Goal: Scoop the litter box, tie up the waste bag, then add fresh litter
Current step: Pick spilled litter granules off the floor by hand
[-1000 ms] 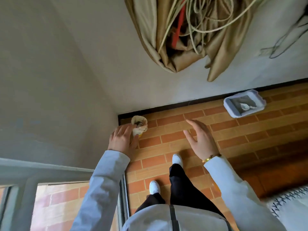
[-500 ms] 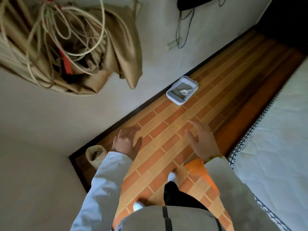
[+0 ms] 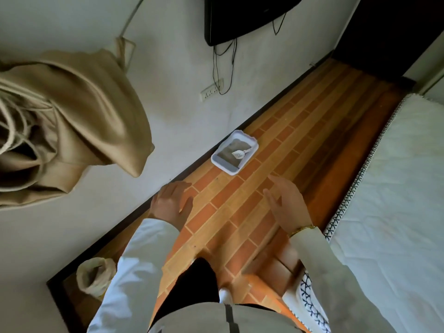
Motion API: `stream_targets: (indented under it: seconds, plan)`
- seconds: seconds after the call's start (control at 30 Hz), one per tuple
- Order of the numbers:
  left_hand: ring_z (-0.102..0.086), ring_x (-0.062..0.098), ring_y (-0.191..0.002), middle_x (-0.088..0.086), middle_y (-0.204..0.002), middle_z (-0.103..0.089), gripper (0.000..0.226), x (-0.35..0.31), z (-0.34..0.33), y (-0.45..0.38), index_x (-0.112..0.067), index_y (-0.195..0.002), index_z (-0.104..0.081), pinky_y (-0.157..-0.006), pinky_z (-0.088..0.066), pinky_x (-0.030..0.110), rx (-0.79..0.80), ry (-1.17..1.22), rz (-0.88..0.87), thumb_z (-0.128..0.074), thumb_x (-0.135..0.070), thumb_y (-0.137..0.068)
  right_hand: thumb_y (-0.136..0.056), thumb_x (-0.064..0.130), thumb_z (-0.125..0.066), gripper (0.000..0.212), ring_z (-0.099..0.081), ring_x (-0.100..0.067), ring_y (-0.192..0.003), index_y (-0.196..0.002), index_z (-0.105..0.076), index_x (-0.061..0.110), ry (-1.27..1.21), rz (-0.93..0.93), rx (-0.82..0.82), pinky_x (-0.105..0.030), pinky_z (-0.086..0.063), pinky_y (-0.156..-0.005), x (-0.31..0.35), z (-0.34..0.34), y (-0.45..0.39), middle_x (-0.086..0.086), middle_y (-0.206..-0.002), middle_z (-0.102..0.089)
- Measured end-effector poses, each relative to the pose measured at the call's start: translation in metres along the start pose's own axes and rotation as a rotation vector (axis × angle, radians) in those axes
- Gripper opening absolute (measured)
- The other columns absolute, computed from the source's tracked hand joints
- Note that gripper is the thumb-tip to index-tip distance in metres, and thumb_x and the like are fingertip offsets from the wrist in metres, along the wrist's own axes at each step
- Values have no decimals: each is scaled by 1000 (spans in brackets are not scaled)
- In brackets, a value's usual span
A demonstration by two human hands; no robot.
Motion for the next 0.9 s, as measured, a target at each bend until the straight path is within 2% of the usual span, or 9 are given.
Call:
stream_targets:
  seconds: [0.17, 0.33, 0.43, 0.53, 0.63, 0.73, 0.8, 0.9]
  plan:
    - [-55, 32, -113, 10, -118, -64, 31, 17, -17, -75, -11, -116, -63, -93, -46, 50, 3, 12, 31, -61, -16, -85, -96, 30, -51, 43, -47, -20, -124, -136, -47, 14, 43, 29, 4, -28, -36, -100, -7, -16, -81, -6, -129, -55]
    - [-57, 30, -111, 9, -116, -65, 40, 40, -29, -165, -11, -114, -64, -93, -45, 43, -10, 23, 63, -49, -28, -81, -95, 29, -53, 41, -48, -17, -124, -134, -48, 18, 25, 33, 16, -23, -36, -97, -5, -34, -179, -2, -131, -55]
    - [-57, 30, -111, 8, -116, -65, 33, 53, -34, -222, -12, -115, -64, -92, -44, 44, -14, 17, 87, -56, -22, -85, -96, 31, -52, 42, -47, -16, -124, -135, -47, 19, 17, 37, 25, -23, -36, -97, 3, -38, -241, -1, -133, -54]
    - [-57, 31, -110, 7, -116, -65, 32, 62, -36, -273, -14, -115, -63, -89, -45, 44, -26, -8, 78, -65, -13, -83, -95, 28, -52, 40, -50, -18, -121, -133, -49, 15, -4, 89, 0, -27, -42, -98, 14, -39, -296, -4, -131, -55]
    - [-58, 30, -110, 7, -116, -65, 32, 67, -34, -314, -14, -116, -62, -89, -45, 43, -15, -39, 78, -65, -14, -84, -96, 28, -53, 37, -48, -15, -122, -131, -50, 19, -24, 108, -25, -22, -41, -93, 22, -43, -344, -2, -134, -53]
    - [-59, 31, -109, 8, -116, -65, 31, 72, -29, -342, -13, -116, -62, -89, -46, 44, -30, -46, 78, -62, -16, -85, -96, 29, -53, 37, -49, -16, -121, -131, -49, 20, -10, 104, 12, -24, -42, -90, 23, -51, -383, -2, -134, -53]
    - [-60, 32, -107, 9, -114, -66, 32, 76, -27, -358, -11, -115, -63, -89, -47, 44, -39, -54, 87, -56, -21, -85, -95, 27, -54, 40, -50, -19, -119, -134, -48, 16, -11, 120, 48, -23, -39, -91, 23, -57, -409, -6, -132, -54]
    - [-61, 33, -105, 11, -113, -67, 36, 78, -28, -375, -9, -114, -64, -88, -48, 42, -69, -68, 142, -52, -24, -83, -94, 28, -53, 44, -48, -25, -123, -135, -48, 14, -16, 148, 109, -33, -39, -102, 23, -65, -445, -9, -134, -53]
Point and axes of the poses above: each hand's wrist, its own y-axis away from the middle knuckle, its own z-axis out of the back of the hand, x = y × z, the point moved 3 cm from there along -y, towards the middle knuckle
